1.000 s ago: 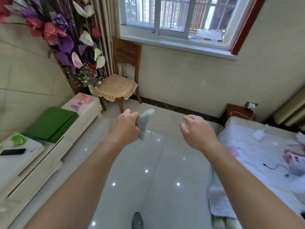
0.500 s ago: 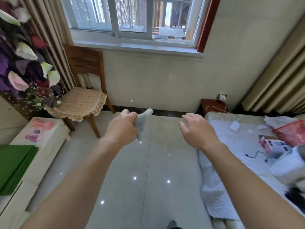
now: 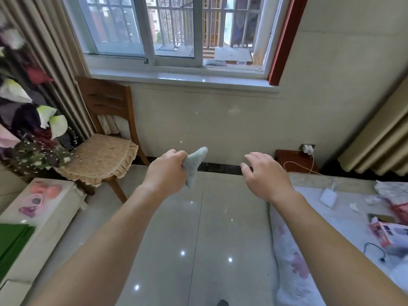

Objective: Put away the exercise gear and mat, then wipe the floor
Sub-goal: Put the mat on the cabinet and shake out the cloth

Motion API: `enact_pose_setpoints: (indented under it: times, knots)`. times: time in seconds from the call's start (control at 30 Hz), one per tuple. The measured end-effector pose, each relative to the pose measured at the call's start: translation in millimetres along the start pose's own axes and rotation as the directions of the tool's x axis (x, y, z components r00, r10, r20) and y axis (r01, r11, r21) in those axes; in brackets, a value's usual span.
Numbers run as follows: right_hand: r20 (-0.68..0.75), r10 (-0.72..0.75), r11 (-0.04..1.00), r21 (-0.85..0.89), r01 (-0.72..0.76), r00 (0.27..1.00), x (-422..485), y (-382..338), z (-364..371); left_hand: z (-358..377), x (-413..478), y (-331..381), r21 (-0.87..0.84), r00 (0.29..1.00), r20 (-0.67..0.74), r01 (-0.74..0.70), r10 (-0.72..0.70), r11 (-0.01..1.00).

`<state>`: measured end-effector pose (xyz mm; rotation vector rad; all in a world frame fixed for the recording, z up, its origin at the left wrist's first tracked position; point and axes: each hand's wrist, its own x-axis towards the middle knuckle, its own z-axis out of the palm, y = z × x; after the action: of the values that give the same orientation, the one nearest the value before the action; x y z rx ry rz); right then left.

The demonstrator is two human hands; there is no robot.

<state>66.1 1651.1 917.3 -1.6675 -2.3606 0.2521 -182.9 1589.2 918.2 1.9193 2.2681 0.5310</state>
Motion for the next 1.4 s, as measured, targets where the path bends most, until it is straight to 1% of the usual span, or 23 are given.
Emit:
enact_pose_setpoints:
  times: [0.23, 0.4, 0.63, 0.77, 0.87, 1.0, 1.2, 1.4]
  knots:
    - [0.001, -0.024, 1.000, 0.008, 0.024, 1.000, 85, 8, -13, -1, 79, -4, -0.043, 0.999, -0.041, 0.022, -0.023, 0.999]
    - [-0.009, -0.028, 0.999, -0.016, 0.027, 1.000, 148, 9, -10, 7, 148, -15, -0.078, 0.998, -0.056, 0.028, -0.033, 0.997]
    - [-0.038, 0.033, 0.999, -0.034, -0.035, 0.999, 247, 0, -1, 10, 260, -45, -0.137, 0.999, -0.035, -0.043, 0.039, 0.990]
    - [-0.056, 0.075, 0.997, -0.030, -0.077, 0.996, 291, -4, 5, 7, 317, -54, -0.123, 0.996, 0.011, -0.089, 0.091, 0.988]
    - [-0.058, 0.084, 0.995, -0.049, -0.087, 0.995, 321, 1, 7, 6, 355, -56, -0.124, 0.994, 0.029, -0.098, 0.102, 0.987]
    - [-0.070, 0.121, 0.991, -0.042, -0.124, 0.990, 367, 14, 8, 14, 405, -56, -0.123, 0.993, 0.054, -0.100, 0.107, 0.987]
    - [-0.061, 0.104, 0.994, -0.019, -0.106, 0.993, 448, 46, 17, 38, 486, -41, -0.135, 0.991, 0.074, -0.098, 0.109, 0.986]
    - [-0.056, 0.086, 0.996, -0.005, -0.086, 0.995, 549, 98, 20, 62, 588, -5, -0.147, 0.994, 0.039, -0.100, 0.106, 0.984]
